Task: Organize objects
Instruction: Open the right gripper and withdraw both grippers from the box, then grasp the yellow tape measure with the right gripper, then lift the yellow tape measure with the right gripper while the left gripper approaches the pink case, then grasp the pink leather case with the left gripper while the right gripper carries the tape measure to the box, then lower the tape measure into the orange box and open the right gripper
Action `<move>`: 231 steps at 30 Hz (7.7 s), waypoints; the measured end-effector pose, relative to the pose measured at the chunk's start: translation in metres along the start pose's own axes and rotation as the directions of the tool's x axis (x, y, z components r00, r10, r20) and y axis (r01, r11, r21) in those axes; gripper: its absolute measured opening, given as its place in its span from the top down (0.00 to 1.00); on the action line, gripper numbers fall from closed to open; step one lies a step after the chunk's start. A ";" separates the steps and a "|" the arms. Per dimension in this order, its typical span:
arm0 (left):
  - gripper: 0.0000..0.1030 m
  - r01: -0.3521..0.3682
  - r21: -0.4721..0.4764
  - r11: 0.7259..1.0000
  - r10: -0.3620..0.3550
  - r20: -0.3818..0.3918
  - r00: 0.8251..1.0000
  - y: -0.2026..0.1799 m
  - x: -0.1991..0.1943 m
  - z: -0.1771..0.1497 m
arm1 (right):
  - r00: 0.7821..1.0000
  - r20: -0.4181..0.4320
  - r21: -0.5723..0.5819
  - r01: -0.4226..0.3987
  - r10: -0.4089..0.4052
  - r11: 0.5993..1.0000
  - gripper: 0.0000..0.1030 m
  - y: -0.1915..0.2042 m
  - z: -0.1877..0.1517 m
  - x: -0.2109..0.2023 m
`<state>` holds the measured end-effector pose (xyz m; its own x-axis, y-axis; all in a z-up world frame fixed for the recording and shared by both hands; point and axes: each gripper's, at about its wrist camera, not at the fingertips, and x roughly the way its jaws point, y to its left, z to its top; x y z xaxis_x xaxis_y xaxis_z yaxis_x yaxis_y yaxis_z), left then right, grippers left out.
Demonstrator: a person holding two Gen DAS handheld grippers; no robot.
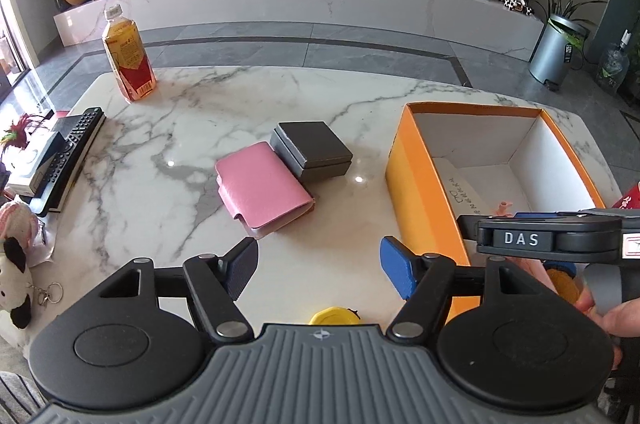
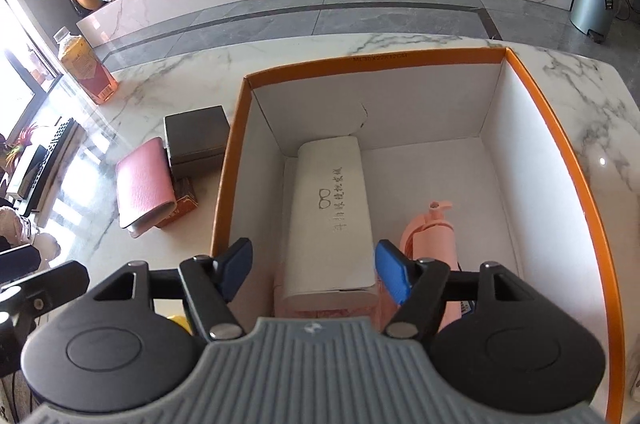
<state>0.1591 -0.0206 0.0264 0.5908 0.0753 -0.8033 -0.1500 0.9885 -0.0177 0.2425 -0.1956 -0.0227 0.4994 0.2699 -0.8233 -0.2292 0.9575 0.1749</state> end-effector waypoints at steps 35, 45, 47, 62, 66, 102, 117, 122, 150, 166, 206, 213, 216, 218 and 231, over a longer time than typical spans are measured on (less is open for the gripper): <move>0.20 -0.085 -0.122 0.989 0.082 -0.028 0.996 0.125 0.015 -0.079 | 0.998 -0.044 -0.214 -0.054 0.046 0.975 0.33 0.138 -0.095 0.018; 0.20 -0.095 -0.132 0.987 0.088 -0.059 0.994 0.138 0.028 -0.083 | 0.996 -0.067 -0.201 0.050 -0.064 0.978 0.33 0.135 -0.103 0.053; 0.20 -0.096 -0.129 0.987 0.088 -0.066 0.994 0.138 0.030 -0.083 | 0.995 -0.074 -0.190 0.045 -0.060 0.981 0.33 0.133 -0.104 0.057; 0.20 -0.017 -0.276 0.961 0.002 -0.054 0.999 0.129 0.044 -0.054 | 0.998 0.043 -0.234 0.044 -0.035 0.971 0.43 0.129 -0.115 0.056; 0.20 0.042 -0.362 0.931 -0.058 -0.032 0.998 0.119 0.062 -0.020 | 0.999 0.044 -0.238 0.029 -0.019 0.971 0.43 0.127 -0.115 0.056; 0.07 -0.033 -0.104 0.994 0.015 -0.170 0.985 0.063 0.184 0.060 | 0.990 -0.143 -0.361 -0.057 0.005 0.931 0.45 0.134 0.018 0.069; 0.26 -0.001 -0.084 0.996 -0.013 -0.170 0.985 0.096 0.132 0.001 | 0.989 -0.146 -0.334 -0.074 0.026 0.940 0.45 0.136 0.002 0.061; 0.26 -0.021 -0.047 0.999 0.015 -0.134 0.991 0.098 0.101 -0.024 | 0.991 -0.130 -0.315 -0.081 0.042 0.946 0.45 0.138 -0.025 0.050; 0.26 0.009 -0.069 0.998 -0.005 0.055 0.998 0.067 -0.031 -0.066 | 0.987 0.076 -0.086 -0.135 0.142 0.987 0.45 0.083 -0.094 -0.074; 0.26 0.103 -0.013 0.995 -0.102 0.064 0.993 -0.002 -0.035 -0.026 | 0.994 0.082 -0.138 0.085 -0.074 0.987 0.45 -0.014 -0.028 -0.092; 0.27 0.343 -0.012 0.939 -0.343 0.014 0.939 -0.105 0.022 0.047 | 0.978 -0.031 -0.223 0.192 -0.204 0.956 0.62 -0.078 -0.002 0.002; 0.28 0.296 -0.042 0.954 -0.298 -0.047 0.953 -0.112 0.052 0.039 | 0.992 -0.012 -0.171 0.120 -0.123 0.978 0.45 -0.088 0.005 -0.012; 0.28 0.280 -0.036 0.959 -0.282 -0.071 0.957 -0.117 0.064 0.038 | 0.997 -0.010 -0.170 0.071 -0.073 0.983 0.45 -0.088 0.008 -0.021; 0.28 0.259 -0.031 0.965 -0.261 -0.081 0.962 -0.121 0.071 0.039 | 0.998 -0.009 -0.175 0.063 -0.066 0.983 0.45 -0.087 0.008 -0.025; 0.29 0.204 -0.074 0.976 -0.214 -0.155 0.964 -0.140 0.115 0.049 | 0.996 -0.043 -0.216 0.065 -0.076 0.974 0.46 -0.093 0.019 -0.007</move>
<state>0.2871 -0.1435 -0.0343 0.4788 -0.1590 -0.8634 -0.0843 0.9706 -0.2255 0.2760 -0.2845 -0.0232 0.4786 0.1916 -0.8569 -0.3712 0.9286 0.0004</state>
